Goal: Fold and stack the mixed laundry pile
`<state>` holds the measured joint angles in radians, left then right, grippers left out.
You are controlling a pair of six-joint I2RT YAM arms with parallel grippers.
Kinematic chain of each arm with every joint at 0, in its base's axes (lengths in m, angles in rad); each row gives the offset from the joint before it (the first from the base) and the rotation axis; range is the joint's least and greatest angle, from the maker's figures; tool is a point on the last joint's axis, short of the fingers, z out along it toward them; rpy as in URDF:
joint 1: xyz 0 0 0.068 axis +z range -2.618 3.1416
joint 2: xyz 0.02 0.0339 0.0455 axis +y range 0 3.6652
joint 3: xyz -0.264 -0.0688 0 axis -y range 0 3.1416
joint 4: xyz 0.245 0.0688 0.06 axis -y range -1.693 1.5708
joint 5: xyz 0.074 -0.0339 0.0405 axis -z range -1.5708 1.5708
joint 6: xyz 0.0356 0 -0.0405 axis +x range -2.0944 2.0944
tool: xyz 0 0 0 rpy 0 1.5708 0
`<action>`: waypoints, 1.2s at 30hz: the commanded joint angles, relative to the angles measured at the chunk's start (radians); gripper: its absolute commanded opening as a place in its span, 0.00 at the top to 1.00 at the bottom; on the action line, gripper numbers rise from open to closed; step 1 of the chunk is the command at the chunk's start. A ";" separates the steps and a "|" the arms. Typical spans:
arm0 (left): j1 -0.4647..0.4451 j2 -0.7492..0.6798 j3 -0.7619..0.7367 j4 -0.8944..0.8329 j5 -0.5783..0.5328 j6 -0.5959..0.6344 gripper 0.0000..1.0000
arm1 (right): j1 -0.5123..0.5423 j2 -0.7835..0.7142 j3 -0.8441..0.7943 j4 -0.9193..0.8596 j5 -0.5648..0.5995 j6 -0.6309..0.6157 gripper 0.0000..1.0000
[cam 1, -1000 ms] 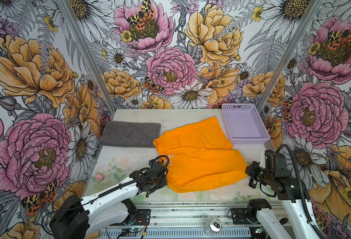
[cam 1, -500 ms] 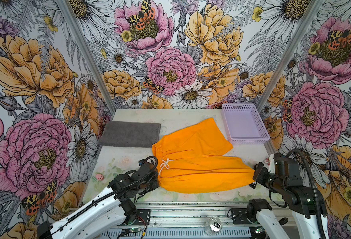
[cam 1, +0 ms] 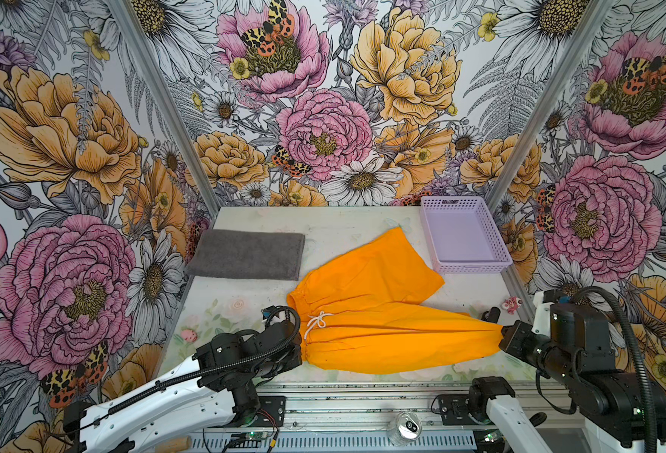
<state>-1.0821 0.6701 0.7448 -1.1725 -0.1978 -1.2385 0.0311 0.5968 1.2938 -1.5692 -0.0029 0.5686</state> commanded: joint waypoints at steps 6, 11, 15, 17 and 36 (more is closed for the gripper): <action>0.311 0.078 0.023 0.106 0.078 0.211 1.00 | -0.009 0.282 0.026 0.343 -0.038 -0.094 1.00; 0.553 0.168 0.046 0.207 0.198 0.393 1.00 | -0.004 0.503 0.139 0.485 -0.057 -0.135 1.00; 0.666 0.261 0.035 0.288 0.282 0.484 1.00 | 0.012 0.666 0.224 0.537 -0.068 -0.169 1.00; 0.691 0.295 0.024 0.324 0.301 0.502 1.00 | 0.021 0.736 0.257 0.555 -0.076 -0.181 1.00; 0.851 0.477 -0.011 0.503 0.360 0.630 1.00 | 0.089 1.253 0.613 0.671 -0.041 -0.220 1.00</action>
<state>-0.2535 1.1393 0.7628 -0.7010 0.1558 -0.6521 0.1215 1.8114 1.8484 -0.9508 -0.0975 0.3653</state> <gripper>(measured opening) 0.060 0.045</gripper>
